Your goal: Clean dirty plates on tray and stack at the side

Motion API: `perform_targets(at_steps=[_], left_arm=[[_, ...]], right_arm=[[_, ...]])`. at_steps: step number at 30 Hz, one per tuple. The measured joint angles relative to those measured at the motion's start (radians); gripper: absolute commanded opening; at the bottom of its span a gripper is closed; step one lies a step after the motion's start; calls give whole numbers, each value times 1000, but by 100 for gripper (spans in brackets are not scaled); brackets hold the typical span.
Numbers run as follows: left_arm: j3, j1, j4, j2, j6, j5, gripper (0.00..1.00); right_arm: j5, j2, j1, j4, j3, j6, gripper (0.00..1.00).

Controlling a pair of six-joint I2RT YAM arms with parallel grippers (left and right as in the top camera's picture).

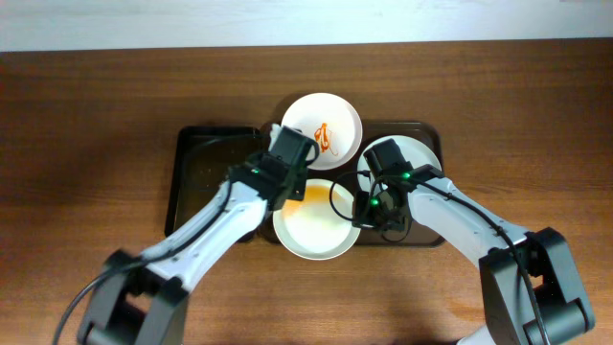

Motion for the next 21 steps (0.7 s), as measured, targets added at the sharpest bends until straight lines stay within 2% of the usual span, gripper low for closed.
perform_targets(at_steps=[5,12,14,17,21], left_arm=[[2,118,-138,-46,-1,12,0],[0,374,-159,-46,1,187,0],[-9,398,-162,-46,1,204,0],[-29,417,-154,-46,1,218,0],[-63,420,-139,-46,5,220,0]], right_arm=[[36,0,-1,-5,0,-5,4],[116,-90,-1,-136,86,-64,4],[153,-127,-1,-172,111,-82,4],[280,-143,25,-224,161,-123,4],[553,-151,197,-243,276,-139,4]])
